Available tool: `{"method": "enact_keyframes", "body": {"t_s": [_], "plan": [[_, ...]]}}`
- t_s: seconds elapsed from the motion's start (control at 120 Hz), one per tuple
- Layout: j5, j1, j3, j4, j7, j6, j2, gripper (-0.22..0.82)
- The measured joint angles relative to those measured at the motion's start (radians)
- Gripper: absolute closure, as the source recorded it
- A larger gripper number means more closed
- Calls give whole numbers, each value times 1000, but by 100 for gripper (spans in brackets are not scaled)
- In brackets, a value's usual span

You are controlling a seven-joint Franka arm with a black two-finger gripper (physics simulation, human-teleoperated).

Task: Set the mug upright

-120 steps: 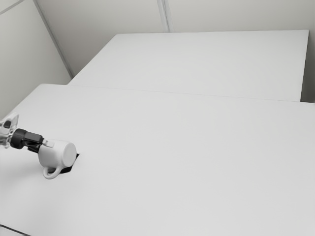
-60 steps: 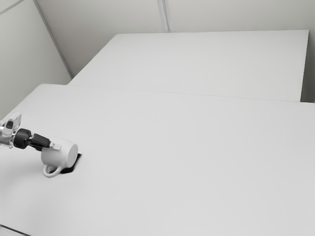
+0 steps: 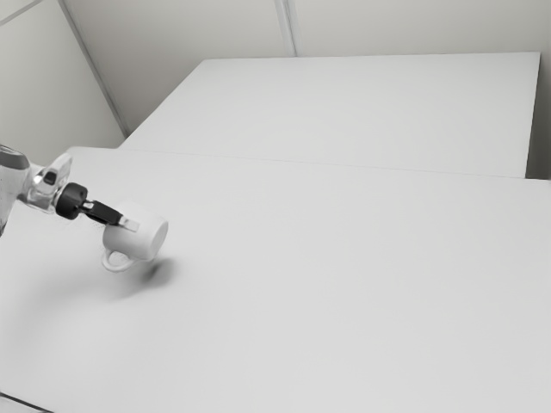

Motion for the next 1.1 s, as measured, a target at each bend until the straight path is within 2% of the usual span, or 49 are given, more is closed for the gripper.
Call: {"method": "enact_keyframes", "body": {"t_s": [0.15, 0.383, 0.583, 0.783, 1.1], "plan": [[227, -24, -195, -2, -93, 167, -87, 79], [595, -87, -366, -79, -308, 424, -167, 79], [807, -196, -413, -227, -502, 665, -232, 79], [900, -208, -441, -314, -660, 862, -246, 79], [961, -241, -528, -340, -844, 988, -196, 79]]}}
